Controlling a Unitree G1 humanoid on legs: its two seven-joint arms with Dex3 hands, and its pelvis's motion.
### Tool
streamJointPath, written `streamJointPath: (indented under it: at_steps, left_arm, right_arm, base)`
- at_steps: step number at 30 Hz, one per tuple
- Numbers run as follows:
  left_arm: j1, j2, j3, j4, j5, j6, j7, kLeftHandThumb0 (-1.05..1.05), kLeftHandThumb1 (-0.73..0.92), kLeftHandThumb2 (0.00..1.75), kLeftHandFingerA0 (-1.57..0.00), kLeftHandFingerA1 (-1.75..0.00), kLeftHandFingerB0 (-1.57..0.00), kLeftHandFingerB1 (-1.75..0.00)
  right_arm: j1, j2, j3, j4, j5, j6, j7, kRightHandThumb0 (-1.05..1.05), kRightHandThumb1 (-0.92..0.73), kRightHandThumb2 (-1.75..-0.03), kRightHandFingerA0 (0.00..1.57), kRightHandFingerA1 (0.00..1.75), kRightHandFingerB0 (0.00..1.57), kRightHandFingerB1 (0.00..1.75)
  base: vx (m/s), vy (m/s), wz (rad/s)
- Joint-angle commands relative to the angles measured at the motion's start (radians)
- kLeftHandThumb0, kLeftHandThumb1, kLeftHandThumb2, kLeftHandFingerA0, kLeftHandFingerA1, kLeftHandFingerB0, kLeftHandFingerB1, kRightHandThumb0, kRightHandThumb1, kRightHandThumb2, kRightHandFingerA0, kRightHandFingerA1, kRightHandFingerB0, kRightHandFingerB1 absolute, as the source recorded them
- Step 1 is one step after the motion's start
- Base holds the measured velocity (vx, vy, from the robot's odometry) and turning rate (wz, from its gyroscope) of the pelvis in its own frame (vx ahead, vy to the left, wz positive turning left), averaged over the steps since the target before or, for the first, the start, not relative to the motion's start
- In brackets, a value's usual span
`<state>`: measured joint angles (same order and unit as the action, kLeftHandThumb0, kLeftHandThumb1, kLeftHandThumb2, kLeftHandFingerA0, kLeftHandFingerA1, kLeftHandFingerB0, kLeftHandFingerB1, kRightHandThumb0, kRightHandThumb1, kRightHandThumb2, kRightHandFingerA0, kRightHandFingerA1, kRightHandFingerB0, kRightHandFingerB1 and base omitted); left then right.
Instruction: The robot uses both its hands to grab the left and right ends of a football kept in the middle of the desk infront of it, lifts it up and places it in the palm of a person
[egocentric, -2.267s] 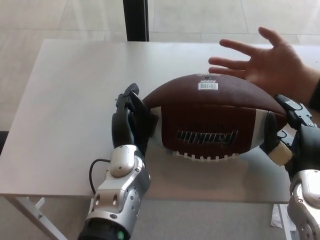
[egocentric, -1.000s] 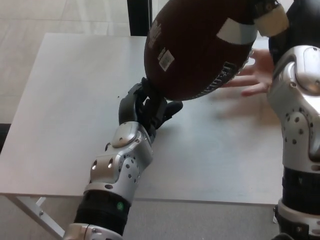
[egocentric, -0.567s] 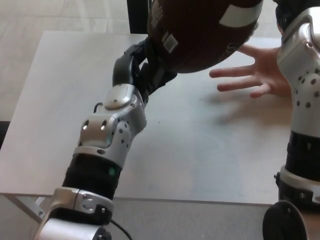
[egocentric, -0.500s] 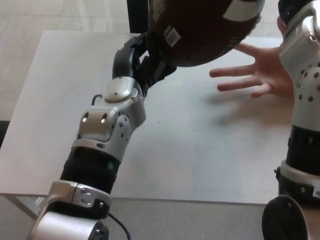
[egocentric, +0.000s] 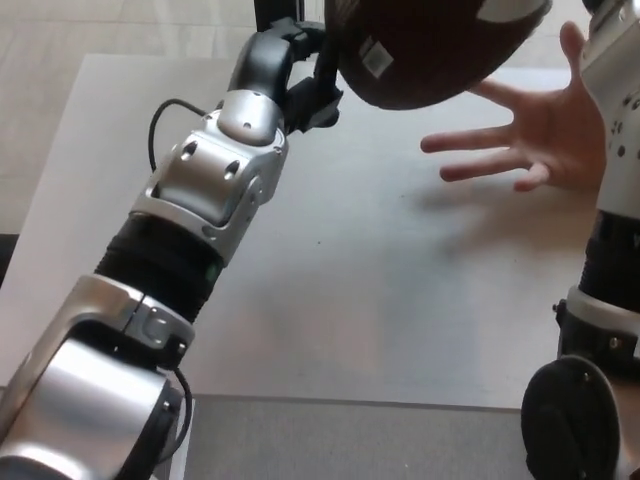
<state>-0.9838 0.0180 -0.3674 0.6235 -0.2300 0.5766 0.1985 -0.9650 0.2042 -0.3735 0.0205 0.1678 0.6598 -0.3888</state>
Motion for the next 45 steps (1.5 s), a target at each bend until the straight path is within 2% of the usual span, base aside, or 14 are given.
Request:
streamJointPath:
  at_steps: [1,8,11,17,18,23,24,25,28,29,35,37,38,45]
  left_arm:
    - [-0.402,-0.013,-0.414,0.173,0.289,0.075,-0.584,-0.49,0.72,0.6,-0.27,-0.82,-0.3,-0.39]
    - [-0.441,-0.125,-0.529,0.325,0.356,-0.042,-0.646,-0.66,0.82,0.65,-0.37,-0.61,-0.32,-0.37]
    - [-0.449,-0.161,-0.592,0.345,0.374,-0.029,-0.671,-0.89,0.68,0.97,0.0,-0.21,0.0,-0.08]
    - [-0.425,-0.181,-0.641,0.373,0.376,-0.06,-0.692,-0.55,0.76,0.62,-0.29,-0.59,-0.32,-0.4]
    - [-0.418,-0.182,-0.637,0.381,0.366,-0.087,-0.713,-0.52,0.81,0.64,-0.29,-0.68,-0.34,-0.46]
    - [-0.39,-0.18,-0.626,0.39,0.335,-0.155,-0.76,-0.51,0.92,0.66,-0.26,-0.67,-0.31,-0.49]
    - [-0.387,-0.178,-0.623,0.387,0.331,-0.151,-0.758,-0.5,0.89,0.66,-0.29,-0.7,-0.32,-0.48]
    - [-0.383,-0.179,-0.619,0.383,0.325,-0.146,-0.755,-0.5,0.88,0.66,-0.26,-0.7,-0.3,-0.5]
    - [-0.378,-0.179,-0.622,0.379,0.318,-0.122,-0.769,-0.51,0.67,1.05,-0.34,-0.72,-0.25,-0.59]
    - [-0.378,-0.186,-0.622,0.381,0.315,-0.107,-0.775,-0.52,0.87,0.67,-0.25,-0.72,-0.26,-0.47]
    - [-0.369,-0.203,-0.627,0.418,0.336,-0.081,-0.74,-0.52,0.9,0.65,-0.26,-0.55,-0.26,-0.41]
    - [-0.364,-0.188,-0.646,0.401,0.354,-0.084,-0.737,-0.57,0.71,1.06,-0.28,-0.63,-0.21,-0.53]
    - [-0.361,-0.163,-0.674,0.372,0.381,-0.076,-0.72,-0.53,0.85,0.65,-0.23,-0.51,-0.25,-0.36]
    - [-0.267,0.02,-0.571,0.124,0.358,-0.034,-0.626,-0.43,0.78,0.63,-0.43,-0.79,-0.21,-0.33]
  right_arm:
    - [-0.058,0.014,-0.083,0.147,0.116,0.083,-0.03,-0.65,-0.92,-0.67,0.55,0.66,0.41,0.44]
    - [-0.032,-0.079,-0.189,0.325,0.084,-0.066,-0.106,-0.63,-0.91,-0.67,0.67,0.7,0.44,0.45]
    - [-0.002,-0.113,-0.281,0.472,0.105,-0.218,-0.155,-0.61,-0.86,-0.65,0.71,0.75,0.5,0.49]
    - [0.053,-0.129,-0.302,0.577,0.098,-0.309,-0.137,-0.56,-0.9,-0.66,0.7,0.62,0.39,0.41]
    - [0.068,-0.127,-0.302,0.575,0.096,-0.321,-0.13,-0.58,-0.87,-0.66,0.88,1.02,0.45,0.42]
    - [0.096,-0.131,-0.305,0.599,0.085,-0.37,-0.131,-0.58,-0.86,-0.66,0.84,1.19,0.46,0.41]
    - [0.095,-0.131,-0.309,0.612,0.089,-0.384,-0.128,-0.59,-0.69,-0.99,0.74,0.7,0.39,0.53]
    - [0.095,-0.136,-0.319,0.63,0.097,-0.405,-0.124,-0.57,-0.86,-0.65,0.69,0.54,0.44,0.4]
    - [0.099,-0.134,-0.323,0.668,0.102,-0.438,-0.11,-0.48,-0.65,-1.07,0.65,0.7,0.29,0.52]
    - [0.106,-0.14,-0.311,0.678,0.087,-0.447,-0.107,-0.59,-0.85,-0.65,0.69,0.52,0.47,0.4]
    - [0.113,-0.156,-0.297,0.701,0.071,-0.476,-0.093,-0.63,-0.68,-1.0,0.64,0.65,0.41,0.53]
    - [0.11,-0.163,-0.289,0.717,0.065,-0.489,-0.089,-0.65,-0.85,-0.65,0.73,0.56,0.48,0.4]
    - [0.108,-0.178,-0.262,0.721,0.036,-0.494,-0.087,-0.65,-0.85,-0.65,0.77,0.6,0.48,0.41]
    - [0.086,-0.245,-0.214,0.647,0.038,-0.459,-0.02,-0.7,-0.84,-0.65,0.72,0.64,0.53,0.41]
  base:
    - [0.0,0.0,0.0]
    - [0.0,0.0,0.0]
    - [0.0,0.0,0.0]
    - [0.0,0.0,0.0]
    - [0.0,0.0,0.0]
    - [0.0,0.0,0.0]
    - [0.0,0.0,0.0]
    - [0.0,0.0,0.0]
    - [0.0,0.0,0.0]
    - [0.0,0.0,0.0]
    - [0.0,0.0,0.0]
    - [0.0,0.0,0.0]
    - [0.0,0.0,0.0]
    - [0.0,0.0,0.0]
